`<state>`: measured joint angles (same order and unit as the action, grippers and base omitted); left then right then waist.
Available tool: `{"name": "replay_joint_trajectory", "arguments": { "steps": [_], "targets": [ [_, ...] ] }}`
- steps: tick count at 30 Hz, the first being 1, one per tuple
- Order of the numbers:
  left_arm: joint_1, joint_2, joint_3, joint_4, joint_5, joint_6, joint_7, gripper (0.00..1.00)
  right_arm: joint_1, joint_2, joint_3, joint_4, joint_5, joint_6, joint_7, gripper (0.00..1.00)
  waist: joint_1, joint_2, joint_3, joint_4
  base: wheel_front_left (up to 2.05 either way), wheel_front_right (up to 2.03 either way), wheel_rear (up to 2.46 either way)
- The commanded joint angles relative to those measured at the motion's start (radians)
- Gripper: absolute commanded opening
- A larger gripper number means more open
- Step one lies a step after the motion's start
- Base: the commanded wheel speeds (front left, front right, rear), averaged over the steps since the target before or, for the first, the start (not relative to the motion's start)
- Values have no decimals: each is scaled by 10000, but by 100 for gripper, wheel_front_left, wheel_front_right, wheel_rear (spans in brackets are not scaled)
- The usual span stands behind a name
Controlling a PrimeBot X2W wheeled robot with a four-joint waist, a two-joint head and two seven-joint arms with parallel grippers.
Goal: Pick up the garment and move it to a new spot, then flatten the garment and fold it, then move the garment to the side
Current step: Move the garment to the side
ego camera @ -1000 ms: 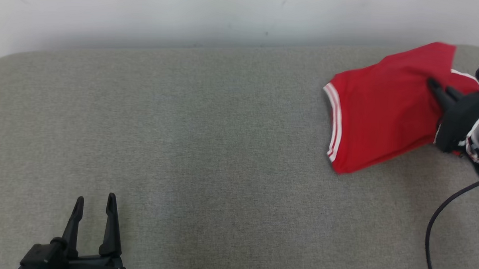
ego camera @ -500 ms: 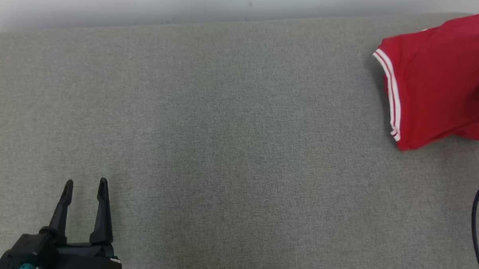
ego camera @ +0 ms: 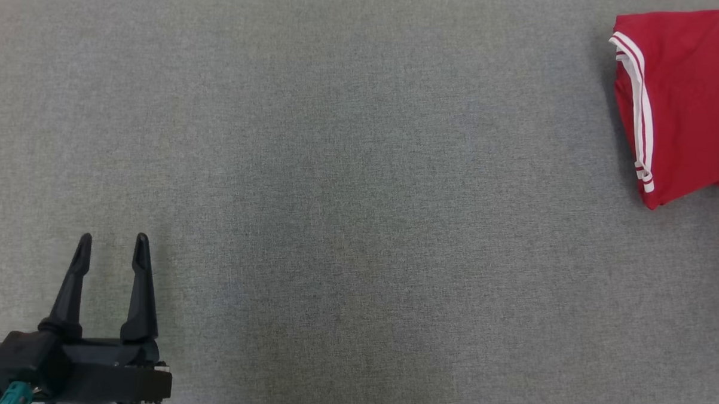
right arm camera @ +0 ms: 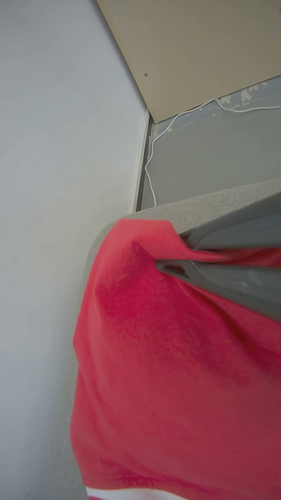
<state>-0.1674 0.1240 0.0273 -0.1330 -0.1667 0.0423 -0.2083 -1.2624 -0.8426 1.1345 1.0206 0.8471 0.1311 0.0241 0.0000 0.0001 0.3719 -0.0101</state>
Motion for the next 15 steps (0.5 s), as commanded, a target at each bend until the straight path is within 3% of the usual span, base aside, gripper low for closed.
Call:
{"name": "replay_joint_trajectory", "arguments": {
  "steps": [1, 6, 7, 8, 9, 15],
  "targets": [
    [65, 86, 26, -122, 95, 30, 39, 100, -92, 46, 50, 93, 70, -6, -97, 0, 0, -1, 90, 34, 0, 0, 0],
    [79, 172, 83, -457, 65, 108, 136, 100, -272, 121, 176, 607, 15, -6, -148, 0, 0, -1, 255, 20, 0, 0, 0],
    [91, 179, 85, -499, 70, 110, 132, 100, -294, 147, 249, 721, -73, -6, -147, 22, 0, -1, 277, 18, 0, 0, 0],
    [103, 186, 87, -533, 77, 125, 143, 100, -332, 202, 300, 828, -127, -6, -148, 86, 0, -1, 294, 14, 0, 0, 0],
    [117, 197, 93, -554, 76, 136, 149, 100, -390, 221, 338, 937, -176, -6, -144, 100, 0, -1, 305, 10, 0, 0, 0],
    [177, 180, 95, -512, 11, 211, 132, 100, -636, 329, 598, 1399, -526, -6, -250, 100, 0, -1, 250, -9, 0, 0, 0]
  ]
}}
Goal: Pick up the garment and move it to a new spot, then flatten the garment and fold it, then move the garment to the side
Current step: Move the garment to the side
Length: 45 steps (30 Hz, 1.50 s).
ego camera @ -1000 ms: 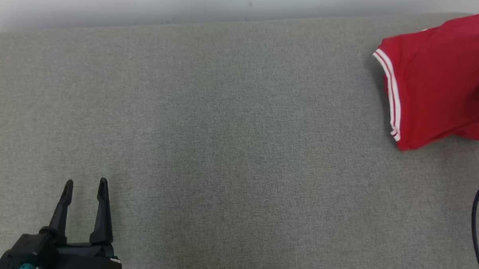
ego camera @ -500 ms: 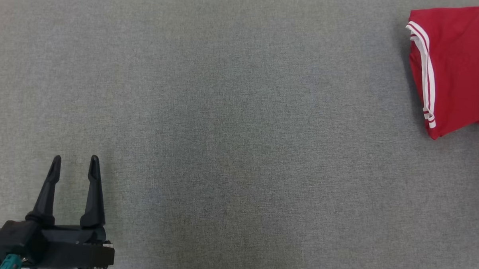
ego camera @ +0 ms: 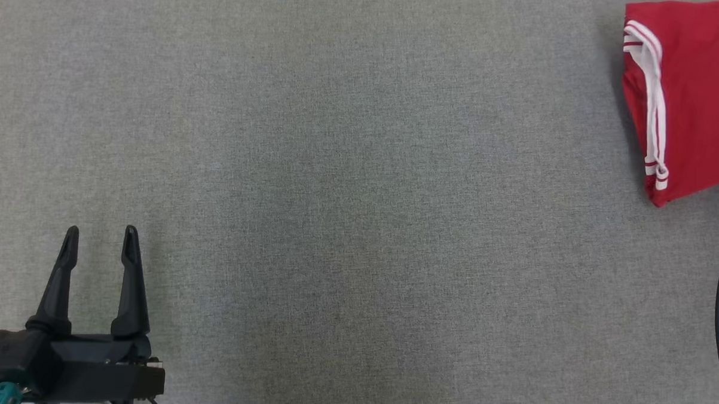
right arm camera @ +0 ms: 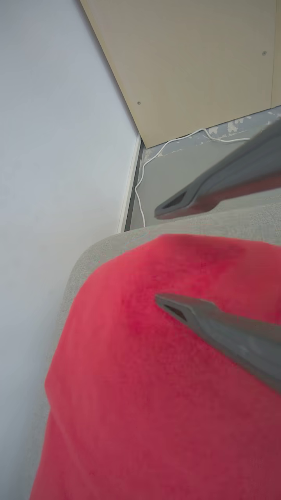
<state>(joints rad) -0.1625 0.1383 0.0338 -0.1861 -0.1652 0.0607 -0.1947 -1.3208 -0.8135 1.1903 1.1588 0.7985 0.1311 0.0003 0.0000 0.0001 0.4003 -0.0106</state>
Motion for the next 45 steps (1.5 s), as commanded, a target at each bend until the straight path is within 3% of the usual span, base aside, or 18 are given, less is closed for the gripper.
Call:
{"name": "replay_joint_trajectory", "arguments": {
  "steps": [1, 6, 14, 22, 29, 37, 45],
  "targets": [
    [130, 20, 16, 56, -24, 20, -24, 100, -122, 40, 40, 128, -70, -6, -64, 100, 0, -1, -81, -2, 0, 0, 0],
    [189, -66, -7, 330, -147, 50, -172, 100, -265, 314, -297, 237, 347, -6, -617, 100, 0, -1, -461, 3, 0, 0, 0],
    [452, -209, 20, 862, -419, 26, -438, 100, 456, 772, -1386, -709, 1817, -6, -2341, 100, 0, -1, -1287, 46, 0, 0, 0],
    [845, -299, 28, 1218, -569, 75, -571, 100, 1739, 1177, -2736, -1995, 2109, -6, -2666, 100, 0, -1, -2184, -38, 0, 0, 0],
    [1026, -294, 51, 1370, -632, 45, -623, 100, 3906, 1895, -5143, -3706, 747, -6, -2655, 100, 0, -1, -2653, -120, 0, 0, 0],
    [1085, -296, -6, 1647, -564, 23, -664, 100, 7015, 3467, -8117, -5625, -1454, -6, -2657, 100, 0, -1, -3163, 17, 0, 0, 0],
    [1295, -329, -77, 1856, -511, -14, -691, 100, 9469, 4868, -9708, -7100, -3537, -6, -2656, 100, 0, -1, -3628, 247, 0, 0, 0]
  ]
}}
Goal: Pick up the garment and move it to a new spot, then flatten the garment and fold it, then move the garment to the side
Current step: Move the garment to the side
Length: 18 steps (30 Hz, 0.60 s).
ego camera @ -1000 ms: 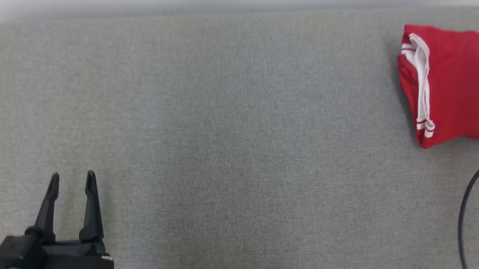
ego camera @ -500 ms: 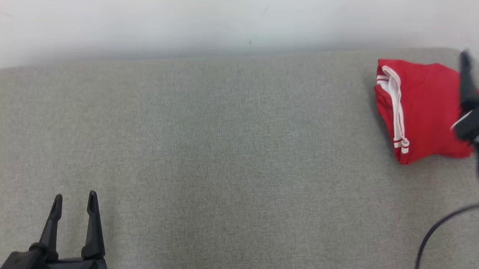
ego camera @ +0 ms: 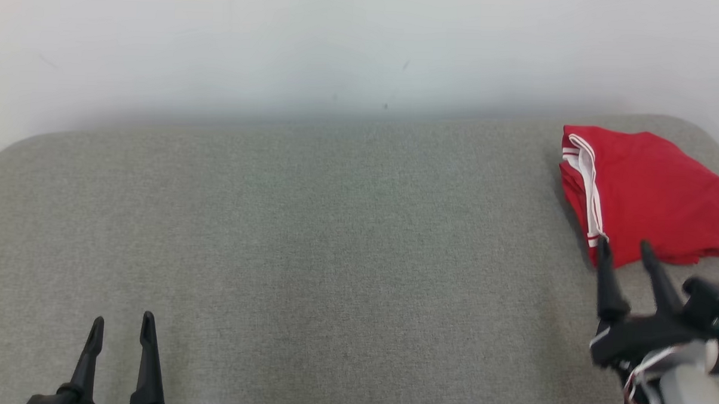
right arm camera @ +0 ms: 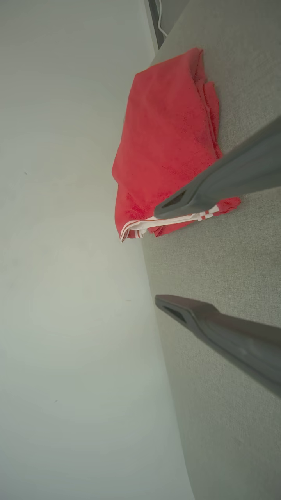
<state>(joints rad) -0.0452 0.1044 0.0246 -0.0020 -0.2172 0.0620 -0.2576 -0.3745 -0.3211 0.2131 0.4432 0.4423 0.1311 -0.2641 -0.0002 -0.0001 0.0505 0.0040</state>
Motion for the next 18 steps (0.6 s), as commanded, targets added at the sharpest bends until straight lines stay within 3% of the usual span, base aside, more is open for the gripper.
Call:
{"name": "replay_joint_trajectory", "arguments": {
  "steps": [1, 10, 18],
  "targets": [
    [160, 16, 16, 42, 31, -14, -64, 100, 284, 102, -50, -128, -229, -6, -13, 100, 2, 1, -200, 128, 0, 0, 0],
    [534, -7, -33, 206, 167, 66, -79, 100, 2518, 1466, -788, -1764, -2100, -6, 129, 100, 2, 1, -603, 362, 0, 0, 0],
    [744, 87, -61, 327, 517, 250, -83, 100, 3672, 2061, -715, -3041, -3348, -6, 438, 100, 2, 1, -816, 355, 0, 0, 0]
  ]
}}
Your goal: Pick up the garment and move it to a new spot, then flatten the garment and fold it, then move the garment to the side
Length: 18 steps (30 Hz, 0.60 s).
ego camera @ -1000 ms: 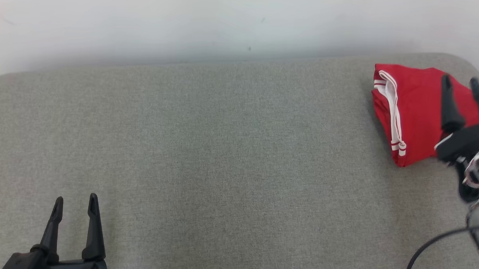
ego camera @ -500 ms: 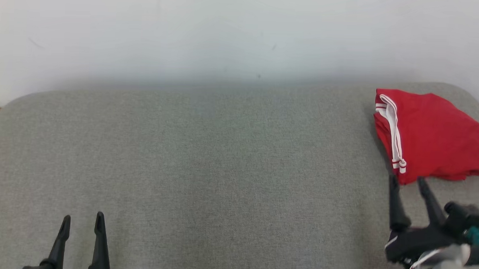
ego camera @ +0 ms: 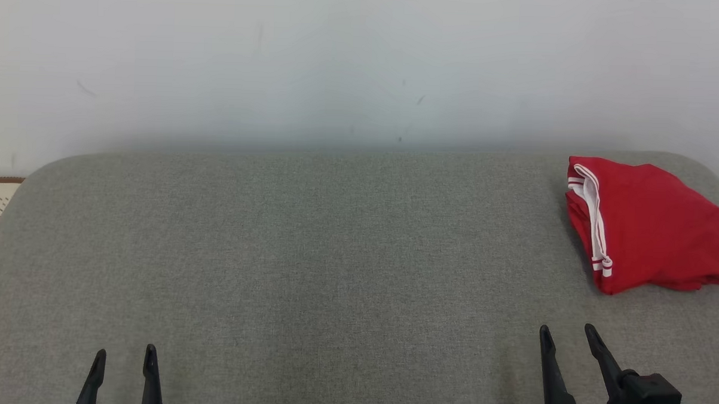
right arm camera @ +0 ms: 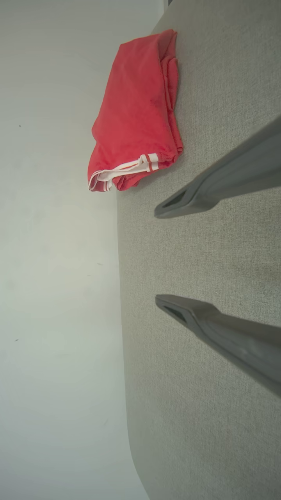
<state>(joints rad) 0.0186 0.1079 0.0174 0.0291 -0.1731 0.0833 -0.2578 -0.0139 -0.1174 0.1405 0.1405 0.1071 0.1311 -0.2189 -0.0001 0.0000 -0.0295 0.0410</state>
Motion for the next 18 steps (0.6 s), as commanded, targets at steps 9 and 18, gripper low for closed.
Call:
{"name": "replay_joint_trajectory", "arguments": {
  "steps": [9, 18],
  "targets": [
    [187, 81, -119, 207, 307, 134, -83, 100, 252, 256, 99, -338, -443, -6, 310, 100, 1, 0, -112, -76, 0, 0, 0],
    [296, 123, -211, 213, 254, 11, -84, 100, 161, 161, 266, -343, -260, -6, 346, 100, 1, 0, -118, -91, 0, 0, 0]
  ]
}}
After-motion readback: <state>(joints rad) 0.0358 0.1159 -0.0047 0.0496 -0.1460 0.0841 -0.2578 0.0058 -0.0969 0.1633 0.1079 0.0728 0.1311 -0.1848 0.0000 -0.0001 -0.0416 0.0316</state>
